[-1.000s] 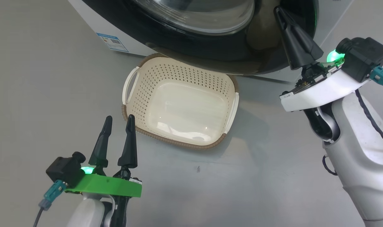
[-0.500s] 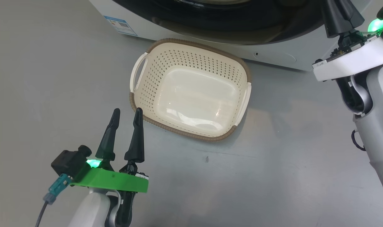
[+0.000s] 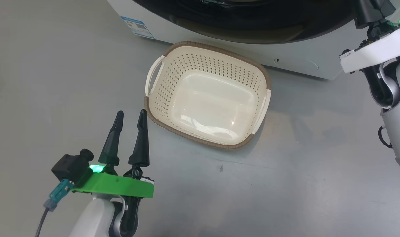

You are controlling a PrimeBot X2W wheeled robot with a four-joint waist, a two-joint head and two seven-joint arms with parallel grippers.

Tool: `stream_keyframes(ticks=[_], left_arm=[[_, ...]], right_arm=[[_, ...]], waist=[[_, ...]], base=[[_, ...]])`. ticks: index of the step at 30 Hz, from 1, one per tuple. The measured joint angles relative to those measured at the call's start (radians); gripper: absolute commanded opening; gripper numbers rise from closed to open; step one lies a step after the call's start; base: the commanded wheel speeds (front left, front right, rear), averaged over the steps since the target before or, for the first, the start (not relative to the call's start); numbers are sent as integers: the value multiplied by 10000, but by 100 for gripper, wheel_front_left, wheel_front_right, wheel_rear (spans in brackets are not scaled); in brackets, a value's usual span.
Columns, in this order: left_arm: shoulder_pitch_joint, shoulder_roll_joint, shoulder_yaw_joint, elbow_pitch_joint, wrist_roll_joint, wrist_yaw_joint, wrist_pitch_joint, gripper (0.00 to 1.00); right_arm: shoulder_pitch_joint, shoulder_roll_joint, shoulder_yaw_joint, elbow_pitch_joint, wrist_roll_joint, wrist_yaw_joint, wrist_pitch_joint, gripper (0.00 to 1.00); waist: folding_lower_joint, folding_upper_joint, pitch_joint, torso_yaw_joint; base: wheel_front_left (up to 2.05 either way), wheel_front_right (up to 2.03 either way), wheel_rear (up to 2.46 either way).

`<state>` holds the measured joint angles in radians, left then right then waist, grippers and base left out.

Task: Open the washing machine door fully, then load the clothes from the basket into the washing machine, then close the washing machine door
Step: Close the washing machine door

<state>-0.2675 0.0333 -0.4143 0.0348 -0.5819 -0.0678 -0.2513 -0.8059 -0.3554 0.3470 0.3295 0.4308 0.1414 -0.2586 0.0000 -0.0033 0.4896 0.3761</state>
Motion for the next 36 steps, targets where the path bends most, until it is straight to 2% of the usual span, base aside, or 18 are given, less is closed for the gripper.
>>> stream_keyframes(ticks=[10, 11, 12, 13, 14, 15, 25, 36], left_arm=[[7, -2, 182, 165, 4, 19, 0, 100], [8, -2, 205, 199, 4, 44, 0, 100], [10, -2, 234, 230, 10, 59, -2, 100], [12, -2, 267, 267, 31, 61, -2, 100], [15, -2, 303, 309, 56, 63, -2, 100], [20, -2, 347, 351, 98, 63, 0, 100], [90, 0, 817, 920, 717, 86, -2, 100], [969, 2, 1365, 1737, 993, 86, 0, 100]], right_arm=[[35, 228, -86, 251, 44, -8, 0, 0], [55, 272, -130, 268, 63, -10, 0, 37], [86, 316, -165, 272, 92, -13, 0, 51], [130, 360, -201, 267, 102, -17, 0, 78], [186, 407, -240, 255, 104, -31, 0, 93], [246, 449, -293, 240, 105, -52, 0, 100], [1652, 813, -725, -414, 79, -100, 0, 100], [3870, 1085, -1200, -805, -217, -100, 0, 100]], waist=[[0, 0, -455, -283], [0, 0, -507, -322], [0, 0, -559, -362], [0, 0, -612, -408], [0, 0, -663, -457], [0, 0, -714, -508], [0, 0, -1400, -1136], [0, 0, -2425, -2043]], base=[[0, 0, 0], [0, 0, 0], [0, 0, 0], [0, 0, 0], [0, 0, 0], [0, 0, 0], [0, 0, 0], [0, 0, 0]])
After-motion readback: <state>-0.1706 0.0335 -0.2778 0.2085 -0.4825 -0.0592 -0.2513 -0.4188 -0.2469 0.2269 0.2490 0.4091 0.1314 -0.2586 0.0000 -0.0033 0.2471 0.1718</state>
